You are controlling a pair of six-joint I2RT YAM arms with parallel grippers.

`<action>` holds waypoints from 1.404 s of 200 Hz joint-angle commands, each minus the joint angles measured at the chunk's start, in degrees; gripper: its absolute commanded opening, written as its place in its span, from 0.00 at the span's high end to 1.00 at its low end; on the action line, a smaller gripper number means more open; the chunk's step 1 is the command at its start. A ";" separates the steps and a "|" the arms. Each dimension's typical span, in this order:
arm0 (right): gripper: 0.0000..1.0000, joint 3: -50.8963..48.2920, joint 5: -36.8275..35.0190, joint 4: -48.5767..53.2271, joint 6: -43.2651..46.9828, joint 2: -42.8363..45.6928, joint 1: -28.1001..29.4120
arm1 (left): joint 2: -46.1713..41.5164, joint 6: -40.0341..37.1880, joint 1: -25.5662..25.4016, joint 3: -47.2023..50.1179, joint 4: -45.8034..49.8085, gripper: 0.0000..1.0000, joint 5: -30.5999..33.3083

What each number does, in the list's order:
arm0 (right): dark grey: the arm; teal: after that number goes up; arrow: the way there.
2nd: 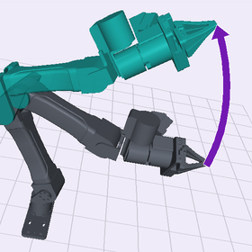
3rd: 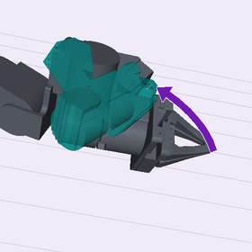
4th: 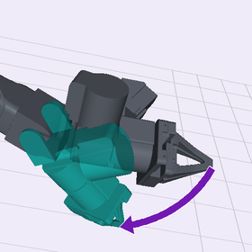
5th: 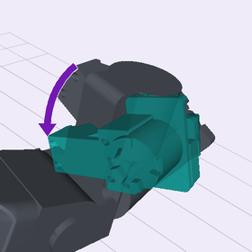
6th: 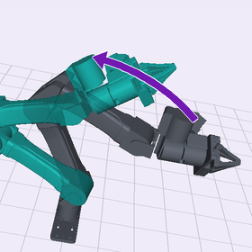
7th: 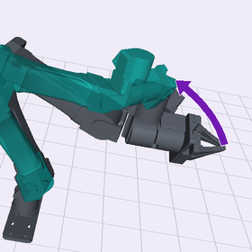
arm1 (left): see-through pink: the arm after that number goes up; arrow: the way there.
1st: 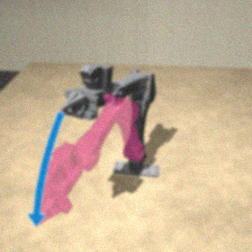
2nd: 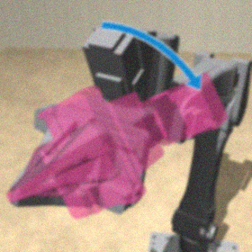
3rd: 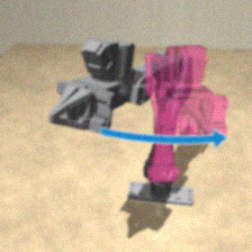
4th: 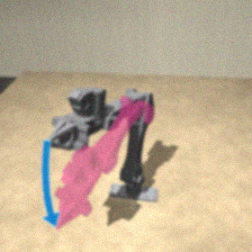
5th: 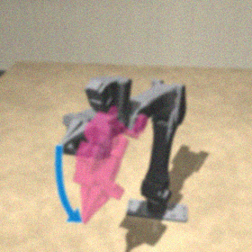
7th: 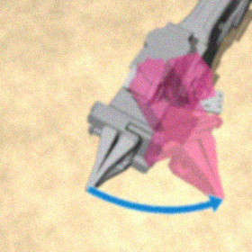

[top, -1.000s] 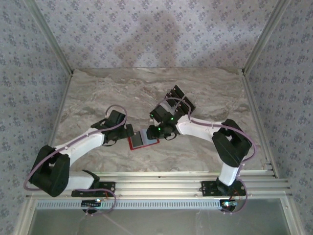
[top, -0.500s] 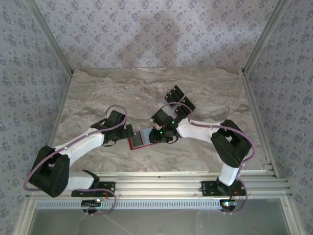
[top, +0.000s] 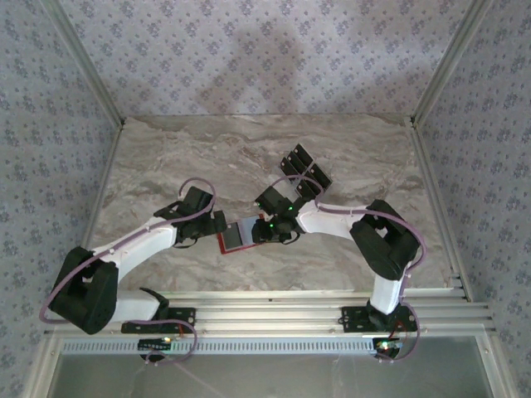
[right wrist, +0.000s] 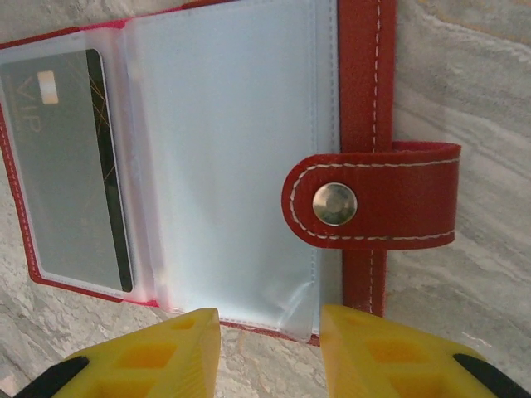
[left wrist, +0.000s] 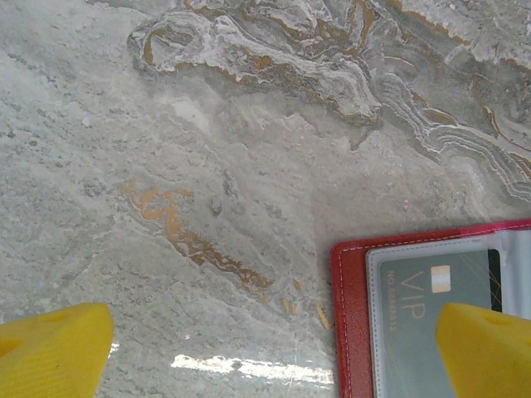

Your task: Put the credit cards into the card holder

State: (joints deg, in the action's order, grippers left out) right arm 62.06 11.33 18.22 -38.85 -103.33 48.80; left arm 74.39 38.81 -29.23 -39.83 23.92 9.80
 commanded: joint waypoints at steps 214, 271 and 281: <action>0.64 0.84 6.16 -8.22 -4.93 -3.20 -1.27 | 0.84 0.19 0.23 -0.59 -1.25 0.00 -1.10; 0.61 4.69 7.29 -7.71 -2.14 -3.10 0.82 | -0.22 1.05 0.27 -0.51 -0.69 0.00 -0.12; 0.60 5.67 7.50 -7.23 -1.77 -3.49 1.29 | -0.75 1.53 0.29 -0.59 -0.02 0.00 0.71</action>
State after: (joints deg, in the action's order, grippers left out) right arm 64.23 17.61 10.07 -42.46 -105.97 48.75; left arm 74.78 39.07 -29.23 -39.83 23.09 9.63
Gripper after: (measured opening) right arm 0.391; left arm 0.997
